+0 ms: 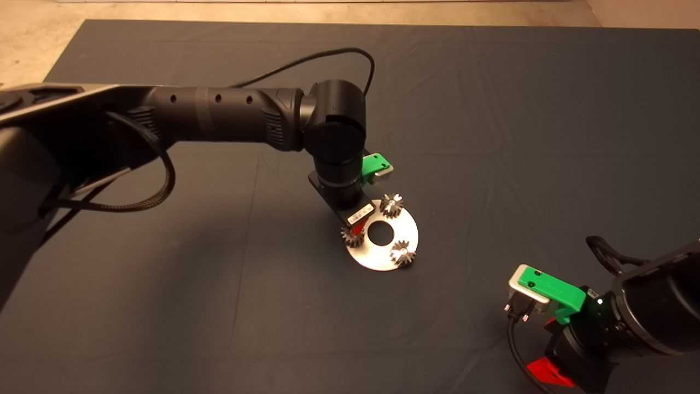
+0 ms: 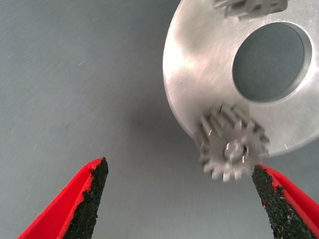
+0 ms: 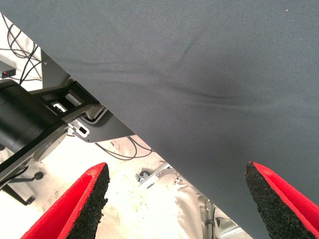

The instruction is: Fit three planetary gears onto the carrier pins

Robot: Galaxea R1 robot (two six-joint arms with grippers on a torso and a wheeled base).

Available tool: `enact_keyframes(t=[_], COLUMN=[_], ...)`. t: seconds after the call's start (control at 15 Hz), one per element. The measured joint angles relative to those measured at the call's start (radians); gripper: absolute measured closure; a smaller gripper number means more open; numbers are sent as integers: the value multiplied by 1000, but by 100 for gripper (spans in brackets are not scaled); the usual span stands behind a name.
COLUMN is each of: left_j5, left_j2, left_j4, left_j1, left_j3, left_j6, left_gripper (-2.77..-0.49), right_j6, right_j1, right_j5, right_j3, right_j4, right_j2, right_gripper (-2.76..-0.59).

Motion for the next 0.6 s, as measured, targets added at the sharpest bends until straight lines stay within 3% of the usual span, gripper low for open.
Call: enact_keyframes(t=[0.07,0.2,0.33,0.6], left_j5=[0,0,0,-1], left_j2=[-3,-20,-47,-146], left_j4=[-39,-86,-136,-171], left_j1=[-31,-78,-86,-88], left_j3=[-18,-34,-32,13], left_j6=[-2,-8,-33,-85], left_gripper=[-202,-202,-202,-202], right_j6=[0,-7,-15,-22], right_j1=[0,0,0,0], right_j5=[0,0,0,-3], right_j3=[0,-1,-1,-1], right_j4=[0,0,1,6], right_j2=[0,-3,-18,-37], right_gripper=[-202,-202,-202,-202])
